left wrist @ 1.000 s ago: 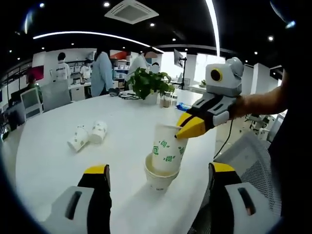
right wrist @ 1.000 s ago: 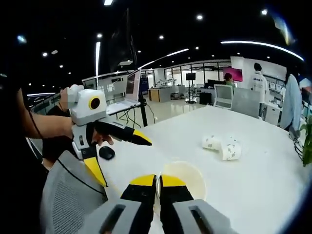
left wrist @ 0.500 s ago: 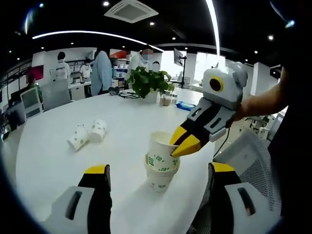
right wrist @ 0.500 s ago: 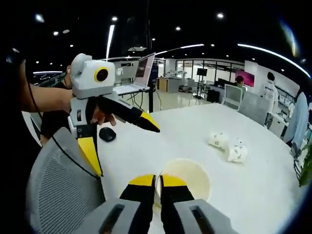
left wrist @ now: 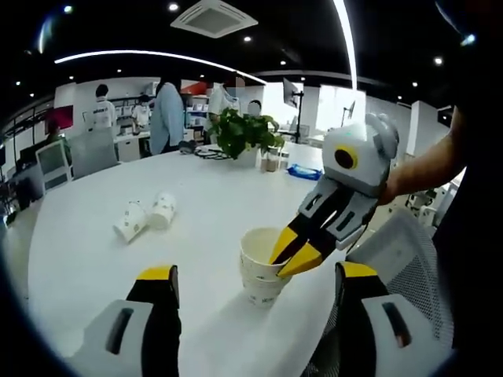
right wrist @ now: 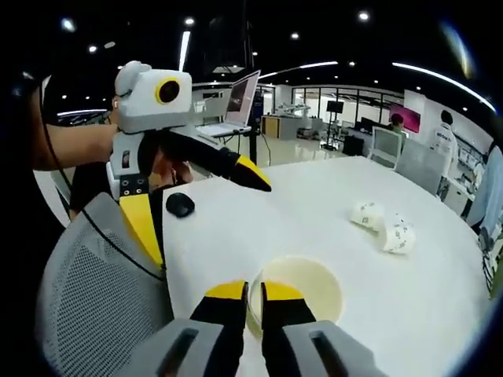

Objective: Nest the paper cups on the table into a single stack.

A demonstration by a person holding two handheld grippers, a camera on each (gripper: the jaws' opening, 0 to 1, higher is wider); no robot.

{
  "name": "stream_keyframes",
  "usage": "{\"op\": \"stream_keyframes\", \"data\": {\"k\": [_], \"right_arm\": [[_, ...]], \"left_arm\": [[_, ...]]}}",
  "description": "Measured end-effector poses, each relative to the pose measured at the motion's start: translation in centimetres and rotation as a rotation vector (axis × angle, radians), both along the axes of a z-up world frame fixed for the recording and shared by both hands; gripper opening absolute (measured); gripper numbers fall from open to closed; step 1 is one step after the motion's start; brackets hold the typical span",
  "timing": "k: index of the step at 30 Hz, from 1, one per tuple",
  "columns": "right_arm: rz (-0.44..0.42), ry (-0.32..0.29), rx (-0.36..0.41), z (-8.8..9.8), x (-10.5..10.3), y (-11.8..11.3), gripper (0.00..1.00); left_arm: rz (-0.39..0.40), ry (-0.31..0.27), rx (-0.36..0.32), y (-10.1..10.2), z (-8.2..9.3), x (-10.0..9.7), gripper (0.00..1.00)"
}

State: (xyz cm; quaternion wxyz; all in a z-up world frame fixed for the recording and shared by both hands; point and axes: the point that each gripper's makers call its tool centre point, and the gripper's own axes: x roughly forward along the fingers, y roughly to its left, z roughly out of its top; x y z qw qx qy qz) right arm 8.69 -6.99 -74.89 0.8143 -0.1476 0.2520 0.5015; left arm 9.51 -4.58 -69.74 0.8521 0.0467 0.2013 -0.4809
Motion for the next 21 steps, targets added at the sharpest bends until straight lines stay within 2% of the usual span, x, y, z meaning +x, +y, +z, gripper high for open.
{"op": "stream_keyframes", "data": {"k": [9, 13, 18, 21], "right_arm": [[-0.025, 0.03, 0.016, -0.8, 0.0, -0.2, 0.06], [-0.037, 0.031, 0.045, -0.5, -0.1, -0.2, 0.08], [-0.069, -0.009, 0.055, 0.3, 0.4, -0.9, 0.18], [-0.094, -0.014, 0.082, 1.0, 0.6, -1.3, 0.21]], "left_arm": [[0.01, 0.002, 0.011, 0.4, -0.3, 0.0, 0.8], [0.019, 0.002, 0.008, 0.6, -0.4, 0.2, 0.8], [0.025, 0.0, 0.013, 0.7, -0.5, 0.6, 0.8], [0.027, -0.004, 0.019, 0.7, -0.4, 1.0, 0.8]]}}
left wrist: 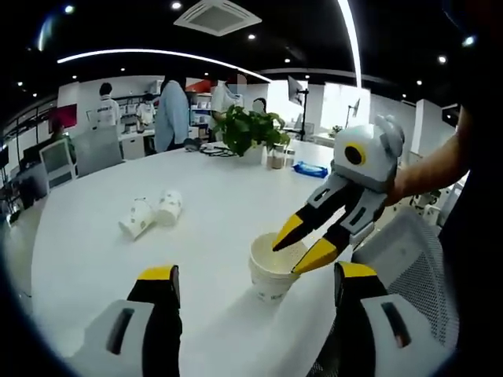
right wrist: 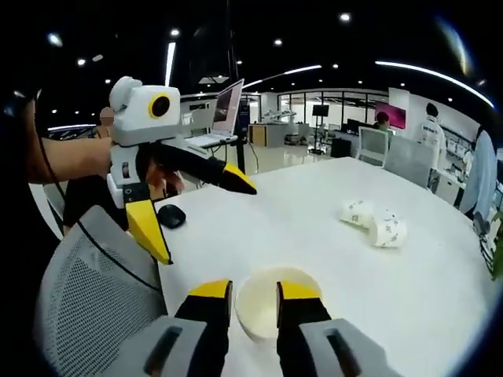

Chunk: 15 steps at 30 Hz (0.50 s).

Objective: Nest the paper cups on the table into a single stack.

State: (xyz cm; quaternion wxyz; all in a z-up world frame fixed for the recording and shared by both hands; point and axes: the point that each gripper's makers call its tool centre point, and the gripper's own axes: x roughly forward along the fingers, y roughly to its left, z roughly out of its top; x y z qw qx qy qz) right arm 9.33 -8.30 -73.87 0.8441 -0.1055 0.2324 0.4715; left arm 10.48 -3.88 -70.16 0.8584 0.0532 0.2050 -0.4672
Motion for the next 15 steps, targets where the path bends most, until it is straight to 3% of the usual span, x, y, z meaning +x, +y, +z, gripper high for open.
{"op": "stream_keyframes", "data": {"k": [7, 15], "right_arm": [[-0.082, -0.009, 0.058, 1.5, 0.7, -1.4, 0.31], [-0.164, 0.004, 0.087, 1.7, 1.4, -3.4, 0.41]], "left_arm": [[0.003, -0.007, 0.016, 0.2, -0.1, 1.1, 0.8], [0.0, -0.022, 0.033, 0.5, 0.1, 2.8, 0.8]]}}
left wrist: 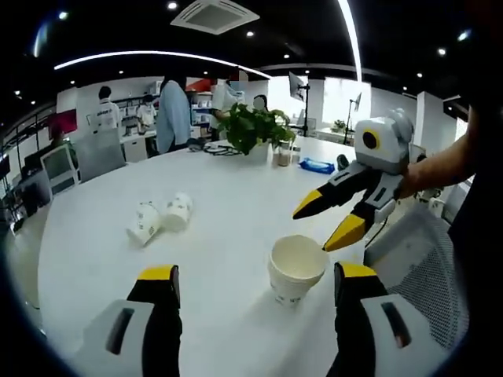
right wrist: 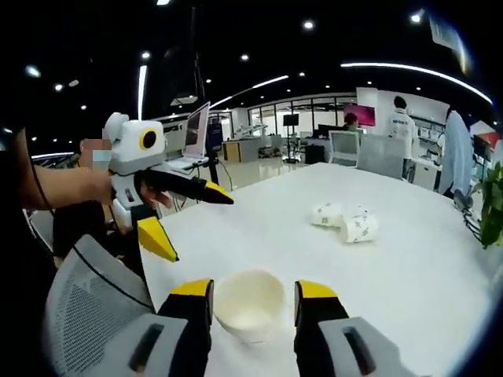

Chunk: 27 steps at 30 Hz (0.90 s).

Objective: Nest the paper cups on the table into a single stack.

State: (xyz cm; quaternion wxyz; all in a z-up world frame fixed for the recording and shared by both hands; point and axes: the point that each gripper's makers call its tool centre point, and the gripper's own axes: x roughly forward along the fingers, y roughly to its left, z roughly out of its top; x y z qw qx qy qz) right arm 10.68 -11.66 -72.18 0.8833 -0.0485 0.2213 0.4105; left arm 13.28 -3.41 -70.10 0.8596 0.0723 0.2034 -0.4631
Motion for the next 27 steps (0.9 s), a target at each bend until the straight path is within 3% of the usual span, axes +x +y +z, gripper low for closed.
{"op": "stream_keyframes", "data": {"k": [6, 13, 21, 27], "right_arm": [[-0.045, -0.01, 0.009, 0.1, 0.5, -1.3, 0.53], [-0.078, -0.062, -0.032, 0.0, 0.9, -2.6, 0.67], [-0.099, -0.084, -0.02, 0.2, 0.8, -3.4, 0.7], [-0.131, -0.095, -0.014, 0.2, 1.0, -4.2, 0.79]], "left_arm": [[0.012, -0.007, -0.009, 0.2, 0.1, 1.4, 0.8], [0.032, -0.006, 0.002, 0.7, -0.2, 3.2, 0.8], [0.019, -0.038, 0.036, 0.5, 0.5, 4.9, 0.8], [0.007, -0.06, 0.067, 0.5, 0.9, 6.6, 0.79]]}}
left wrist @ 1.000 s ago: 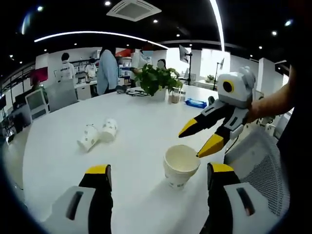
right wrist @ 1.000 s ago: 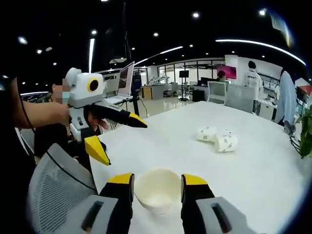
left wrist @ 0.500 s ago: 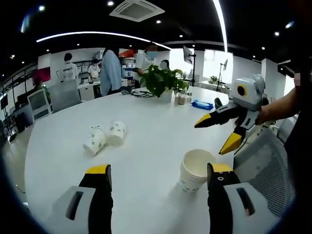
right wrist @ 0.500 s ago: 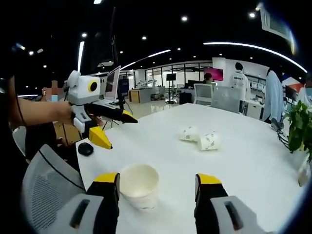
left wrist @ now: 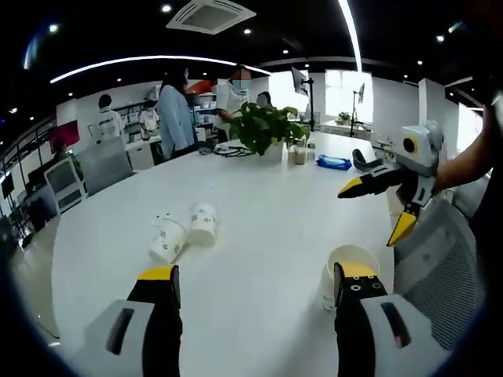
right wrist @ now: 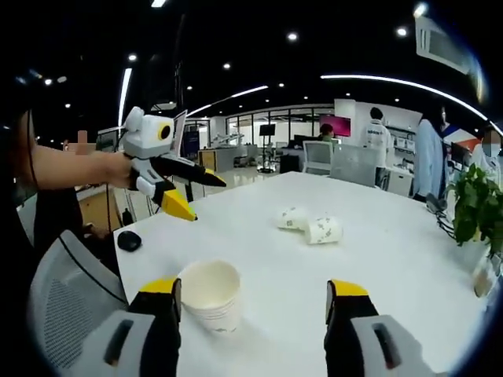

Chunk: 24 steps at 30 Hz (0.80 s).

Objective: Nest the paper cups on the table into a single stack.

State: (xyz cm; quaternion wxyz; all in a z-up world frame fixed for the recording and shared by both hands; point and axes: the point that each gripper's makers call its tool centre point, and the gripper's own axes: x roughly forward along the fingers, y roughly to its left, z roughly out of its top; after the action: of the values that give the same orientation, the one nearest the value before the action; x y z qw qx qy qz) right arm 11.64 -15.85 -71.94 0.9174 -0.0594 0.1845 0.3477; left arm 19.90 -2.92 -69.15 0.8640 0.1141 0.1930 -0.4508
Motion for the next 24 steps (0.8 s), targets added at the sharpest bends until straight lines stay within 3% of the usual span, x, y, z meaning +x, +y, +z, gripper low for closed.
{"op": "stream_keyframes", "data": {"k": [7, 24], "right_arm": [[-0.029, 0.007, 0.017, 0.0, 0.2, -0.8, 0.84], [-0.073, 0.002, 0.049, -0.6, 0.5, -2.0, 0.99]], "left_arm": [[0.011, -0.005, -0.016, 0.0, 0.3, 2.2, 0.79], [0.014, 0.006, 0.025, 0.5, -1.6, 6.8, 0.79]]}}
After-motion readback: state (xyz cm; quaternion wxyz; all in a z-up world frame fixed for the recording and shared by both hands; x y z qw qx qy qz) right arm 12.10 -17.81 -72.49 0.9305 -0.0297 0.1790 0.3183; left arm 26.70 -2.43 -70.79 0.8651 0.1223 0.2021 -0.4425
